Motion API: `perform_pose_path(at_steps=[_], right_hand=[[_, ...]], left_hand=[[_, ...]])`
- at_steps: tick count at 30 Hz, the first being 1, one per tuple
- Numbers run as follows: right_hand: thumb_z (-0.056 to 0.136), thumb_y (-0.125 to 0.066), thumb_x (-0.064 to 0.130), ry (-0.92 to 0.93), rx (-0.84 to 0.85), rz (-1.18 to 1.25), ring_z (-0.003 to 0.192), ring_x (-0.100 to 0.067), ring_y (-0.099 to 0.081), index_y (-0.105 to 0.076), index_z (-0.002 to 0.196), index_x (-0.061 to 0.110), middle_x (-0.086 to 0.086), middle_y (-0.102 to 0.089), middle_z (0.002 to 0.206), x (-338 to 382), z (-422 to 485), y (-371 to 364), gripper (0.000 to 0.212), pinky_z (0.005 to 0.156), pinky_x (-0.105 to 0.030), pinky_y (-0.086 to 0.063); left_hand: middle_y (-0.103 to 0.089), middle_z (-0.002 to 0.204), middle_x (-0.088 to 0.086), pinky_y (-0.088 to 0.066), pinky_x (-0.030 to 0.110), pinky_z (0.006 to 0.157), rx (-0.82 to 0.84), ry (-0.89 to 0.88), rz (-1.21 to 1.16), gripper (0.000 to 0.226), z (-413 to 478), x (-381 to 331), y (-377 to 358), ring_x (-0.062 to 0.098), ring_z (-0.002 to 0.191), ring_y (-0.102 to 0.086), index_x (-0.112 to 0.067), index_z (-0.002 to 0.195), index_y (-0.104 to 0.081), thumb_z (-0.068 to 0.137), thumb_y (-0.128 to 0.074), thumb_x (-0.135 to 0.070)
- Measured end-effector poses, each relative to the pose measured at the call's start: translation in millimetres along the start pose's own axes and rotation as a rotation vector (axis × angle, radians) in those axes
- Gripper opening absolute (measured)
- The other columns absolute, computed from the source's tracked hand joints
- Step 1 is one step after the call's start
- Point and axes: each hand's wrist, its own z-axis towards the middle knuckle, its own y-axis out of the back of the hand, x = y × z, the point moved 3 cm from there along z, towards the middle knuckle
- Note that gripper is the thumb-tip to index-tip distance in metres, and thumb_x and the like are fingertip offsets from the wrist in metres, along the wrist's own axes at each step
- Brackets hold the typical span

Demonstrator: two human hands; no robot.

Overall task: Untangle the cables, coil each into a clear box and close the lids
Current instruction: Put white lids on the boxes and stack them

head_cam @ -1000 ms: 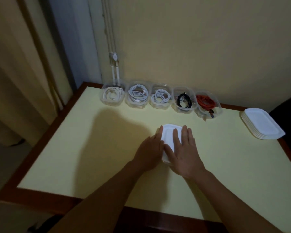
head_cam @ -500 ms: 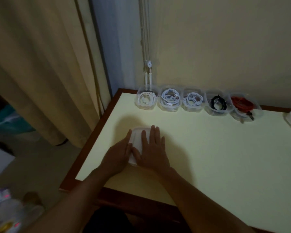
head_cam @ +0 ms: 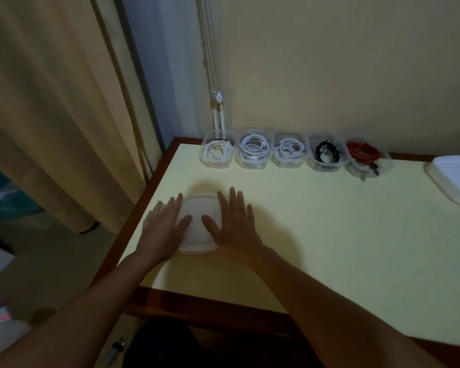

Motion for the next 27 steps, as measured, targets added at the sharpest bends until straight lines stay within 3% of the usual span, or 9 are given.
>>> perform_pose_path(at_steps=[2,5,8,13,16,19,24,27], right_hand=[[0.1,-0.028,0.067,-0.057,-0.028,-0.042,0.156,-0.027,0.013,-0.01,0.162,0.022,-0.008,0.007,0.17,-38,-19,15,0.079,0.125,-0.05,0.005],[0.088,-0.01,0.075,-0.176,-0.025,-0.204,0.156,-0.034,0.003,-0.015,0.161,0.021,-0.011,-0.004,0.17,-111,-50,37,0.091,0.124,-0.052,-0.001],[0.097,-0.022,0.067,-0.283,-0.013,-0.306,0.155,-0.036,0.006,-0.013,0.161,0.02,-0.013,-0.002,0.169,-170,-78,64,0.079,0.125,-0.053,-0.001],[0.095,-0.001,0.071,-0.27,-0.031,-0.429,0.156,-0.024,0.011,-0.008,0.162,0.028,-0.002,0.004,0.171,-227,-115,101,0.08,0.125,-0.046,0.006],[0.099,-0.006,0.068,-0.291,-0.054,-0.466,0.156,-0.024,0.011,-0.005,0.162,0.03,-0.001,0.005,0.17,-248,-113,112,0.074,0.126,-0.047,0.006],[0.101,-0.016,0.066,-0.371,-0.161,-0.441,0.157,-0.028,0.002,-0.011,0.162,0.021,-0.009,-0.005,0.17,-268,-96,126,0.075,0.127,-0.048,-0.001],[0.1,-0.045,0.047,-0.467,-0.408,-0.183,0.155,-0.027,-0.013,-0.009,0.161,0.011,-0.011,-0.014,0.168,-298,-58,154,0.079,0.127,-0.047,-0.009],[0.1,-0.048,0.044,-0.502,-0.58,0.012,0.15,-0.033,-0.026,-0.005,0.16,0.021,-0.007,-0.019,0.167,-311,-35,169,0.078,0.121,-0.051,-0.026]], left_hand=[[-0.02,0.166,0.003,-0.013,0.051,0.122,-0.093,-0.052,0.045,0.075,4,-26,4,0.028,0.153,-0.012,-0.025,0.16,-0.014,0.099,-0.037,-0.061],[-0.016,0.166,0.002,-0.006,0.049,0.123,-0.129,-0.259,0.125,0.087,8,-82,-8,0.026,0.154,-0.008,-0.022,0.16,-0.014,0.091,-0.023,-0.074],[-0.014,0.167,0.001,-0.001,0.044,0.124,-0.065,-0.44,0.101,0.087,4,-143,-36,0.023,0.154,-0.002,-0.021,0.16,-0.016,0.09,-0.022,-0.072],[0.002,0.169,0.0,0.003,0.044,0.124,0.162,-0.46,0.161,0.089,-16,-208,-118,0.02,0.154,0.01,-0.023,0.161,-0.001,0.089,-0.013,-0.076],[0.012,0.167,0.001,0.009,0.049,0.122,0.148,-0.432,0.267,0.086,-26,-227,-149,0.023,0.153,0.018,-0.023,0.161,0.0,0.093,-0.014,-0.075],[-0.001,0.168,0.001,0.003,0.049,0.122,0.076,-0.451,0.237,0.086,-16,-237,-155,0.023,0.155,0.006,-0.023,0.161,-0.013,0.092,-0.017,-0.074],[-0.011,0.168,0.0,-0.005,0.049,0.123,0.033,-0.445,0.212,0.087,-2,-246,-158,0.022,0.155,-0.003,-0.022,0.159,-0.022,0.09,-0.023,-0.075],[-0.013,0.167,0.0,-0.008,0.051,0.123,0.032,-0.44,0.211,0.087,1,-247,-160,0.023,0.155,-0.006,-0.021,0.159,-0.024,0.09,-0.026,-0.075]])
